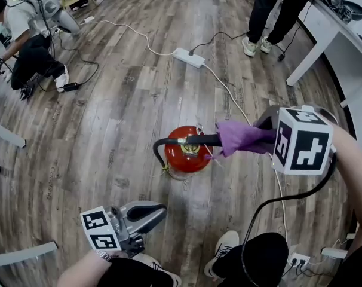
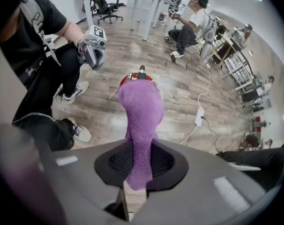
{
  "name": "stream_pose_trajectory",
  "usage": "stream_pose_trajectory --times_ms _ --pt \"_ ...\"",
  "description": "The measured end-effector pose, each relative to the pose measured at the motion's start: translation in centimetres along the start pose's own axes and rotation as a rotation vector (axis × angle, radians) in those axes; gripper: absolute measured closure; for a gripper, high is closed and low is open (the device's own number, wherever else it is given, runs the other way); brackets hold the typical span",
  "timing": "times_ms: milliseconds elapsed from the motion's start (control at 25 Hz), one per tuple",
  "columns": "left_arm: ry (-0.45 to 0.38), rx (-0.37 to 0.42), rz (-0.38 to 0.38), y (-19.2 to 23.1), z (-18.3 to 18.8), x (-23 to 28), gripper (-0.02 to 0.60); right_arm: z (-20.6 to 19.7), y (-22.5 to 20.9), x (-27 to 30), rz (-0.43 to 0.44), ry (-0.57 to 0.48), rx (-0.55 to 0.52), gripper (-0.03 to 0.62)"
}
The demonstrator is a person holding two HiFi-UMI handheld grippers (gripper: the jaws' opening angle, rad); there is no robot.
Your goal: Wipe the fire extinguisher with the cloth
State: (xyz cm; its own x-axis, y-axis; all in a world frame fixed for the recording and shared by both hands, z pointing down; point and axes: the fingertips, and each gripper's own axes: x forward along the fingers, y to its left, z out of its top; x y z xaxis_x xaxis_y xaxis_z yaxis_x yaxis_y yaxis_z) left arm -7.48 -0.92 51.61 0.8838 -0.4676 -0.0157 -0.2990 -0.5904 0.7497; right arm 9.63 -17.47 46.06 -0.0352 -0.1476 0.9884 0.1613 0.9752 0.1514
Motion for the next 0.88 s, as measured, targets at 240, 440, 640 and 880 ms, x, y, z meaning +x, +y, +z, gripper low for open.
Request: stream_pose_trajectory --times_ms 240,440,640,880 --pt "-0.024 -0.117 0.158 -4.6 2.0 -2.8 0.584 -1.5 2.5 -3.0 0.172 -0.308 0.240 0.533" --pt "-0.034 -0.182 0.233 -13.2 7.1 -3.4 0.584 1.3 4.6 -11.3 0.343 -0.704 0.570 0.533" --pt "-0.018 -0.194 0.242 -22.6 13.6 -3.8 0.584 3.5 6.9 -20.2 0.399 -0.892 0.820 0.533" --pt "0.043 -0.119 0.232 -31.9 21.1 -3.8 0.584 4.7 10.6 -31.5 0.431 -1.066 1.184 0.533"
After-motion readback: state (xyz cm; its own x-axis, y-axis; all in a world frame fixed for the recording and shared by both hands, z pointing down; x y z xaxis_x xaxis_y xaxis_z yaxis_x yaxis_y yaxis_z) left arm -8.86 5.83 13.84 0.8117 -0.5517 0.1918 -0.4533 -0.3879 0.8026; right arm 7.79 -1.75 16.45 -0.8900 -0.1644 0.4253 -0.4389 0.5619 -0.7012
